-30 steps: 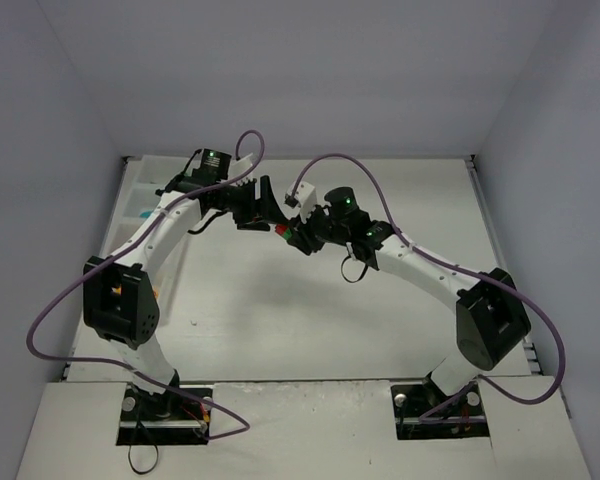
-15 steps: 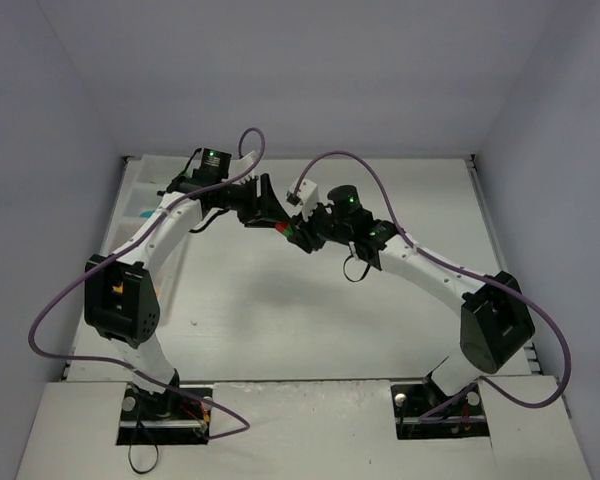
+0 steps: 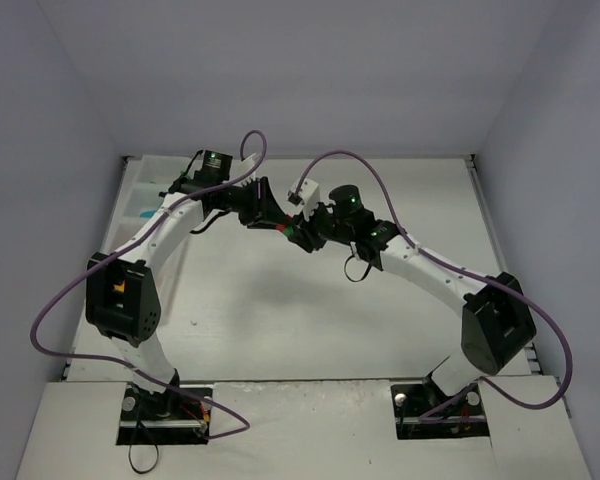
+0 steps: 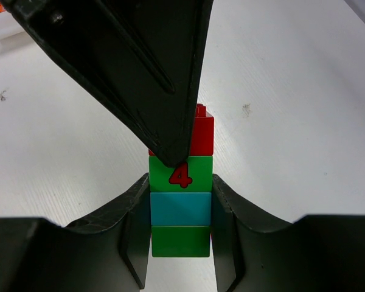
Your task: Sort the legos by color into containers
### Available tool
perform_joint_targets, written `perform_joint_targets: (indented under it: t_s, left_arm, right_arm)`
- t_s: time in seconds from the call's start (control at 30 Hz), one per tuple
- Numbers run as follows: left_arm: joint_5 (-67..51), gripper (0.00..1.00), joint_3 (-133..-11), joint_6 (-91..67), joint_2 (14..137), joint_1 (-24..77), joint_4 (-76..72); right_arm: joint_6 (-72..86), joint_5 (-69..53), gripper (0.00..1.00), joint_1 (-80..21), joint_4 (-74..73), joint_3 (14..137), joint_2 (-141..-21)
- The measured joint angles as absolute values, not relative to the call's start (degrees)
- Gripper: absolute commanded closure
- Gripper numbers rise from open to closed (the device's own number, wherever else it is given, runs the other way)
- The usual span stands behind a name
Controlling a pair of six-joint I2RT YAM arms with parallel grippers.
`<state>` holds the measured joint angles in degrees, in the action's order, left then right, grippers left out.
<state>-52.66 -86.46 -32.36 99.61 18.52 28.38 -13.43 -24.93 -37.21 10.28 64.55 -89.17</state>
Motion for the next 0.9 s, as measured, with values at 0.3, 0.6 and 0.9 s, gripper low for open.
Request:
perform_joint_targets:
  t_s: [0.3,0.6,0.9]
  left_arm:
    - [-54.92,1.0,-86.46,-32.36,99.61,17.98,29.34]
    - [-58.24,1.0,-86.46,-32.8,99.61,14.15,29.93]
    - [-47.7,0.99,-87.44,-28.75,96.86,5.1,38.59]
  right_arm:
    - [-13.04,-24.84,1.0,-37.21,15.14,59.35,-86.11]
    - [-11.94,-24.1,1.0,-37.28,16.08,53.47,-83.66]
    - [-11.94,-23.81,1.0,-37.28,14.7,52.6,-83.66]
